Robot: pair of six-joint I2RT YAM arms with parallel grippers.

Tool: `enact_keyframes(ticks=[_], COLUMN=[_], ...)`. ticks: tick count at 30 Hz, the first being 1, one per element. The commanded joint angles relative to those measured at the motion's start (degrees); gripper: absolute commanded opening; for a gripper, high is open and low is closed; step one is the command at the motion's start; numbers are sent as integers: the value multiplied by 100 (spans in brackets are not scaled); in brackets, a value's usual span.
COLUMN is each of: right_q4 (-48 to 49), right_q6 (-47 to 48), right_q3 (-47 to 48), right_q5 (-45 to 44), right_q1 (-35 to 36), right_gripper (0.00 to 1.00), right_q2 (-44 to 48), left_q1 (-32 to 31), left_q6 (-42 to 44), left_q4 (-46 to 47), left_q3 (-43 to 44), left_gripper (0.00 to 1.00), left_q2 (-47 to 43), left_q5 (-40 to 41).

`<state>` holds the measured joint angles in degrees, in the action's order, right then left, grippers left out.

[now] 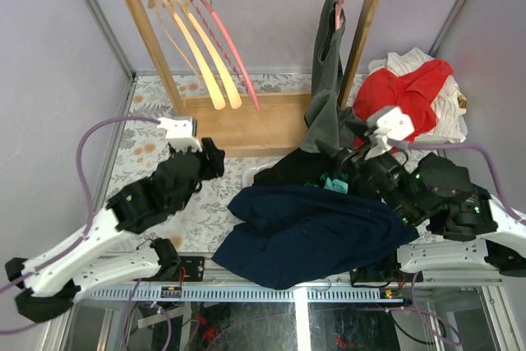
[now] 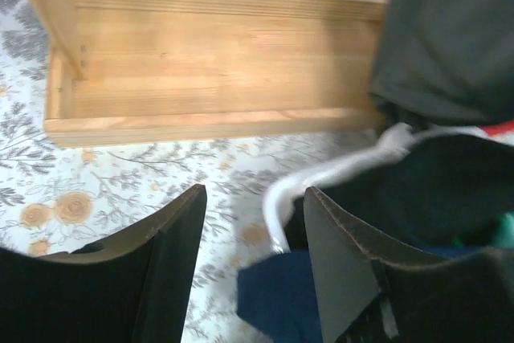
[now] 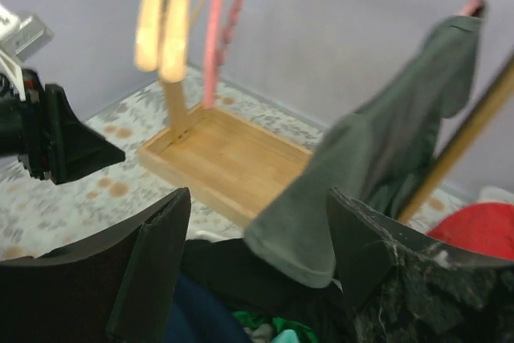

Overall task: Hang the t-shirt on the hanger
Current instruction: Move the clothesline to the center of the board.

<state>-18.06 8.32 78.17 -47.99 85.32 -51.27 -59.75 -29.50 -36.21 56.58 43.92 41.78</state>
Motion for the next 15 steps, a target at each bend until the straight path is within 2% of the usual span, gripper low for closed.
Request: enact_keyframes(ticks=[1, 3, 7, 9, 12, 15], right_q4=[-459, -618, -668, -478, -223, 220], right_q6=[-610, -764, -1449, -1704, -2016, -2367], right_q3=[-105, -168, -590, -1023, -1435, -1650], right_q5=[0, 432, 2669, 3412, 4298, 5420], right_q1=[-837, -1671, -4349, -5521, -6556, -7337], right_gripper=[76, 78, 77, 75, 67, 59], right_q2=[-97, -203, -318, -185, -85, -356], left_q1=[1617, 2299, 3372, 3716, 4206, 4657], left_q6=[432, 468, 468, 443, 432, 267], left_q4=[1237, 1426, 1590, 1706, 2027, 2499], left_q3=[-361, -470, -560, -734, -1015, -1223], left_gripper=[51, 51, 50, 50, 50, 49], left_q2=[228, 116, 90, 34, 62, 253], left_q5=[-1491, -1837, -2381, -2488, -2767, -3159])
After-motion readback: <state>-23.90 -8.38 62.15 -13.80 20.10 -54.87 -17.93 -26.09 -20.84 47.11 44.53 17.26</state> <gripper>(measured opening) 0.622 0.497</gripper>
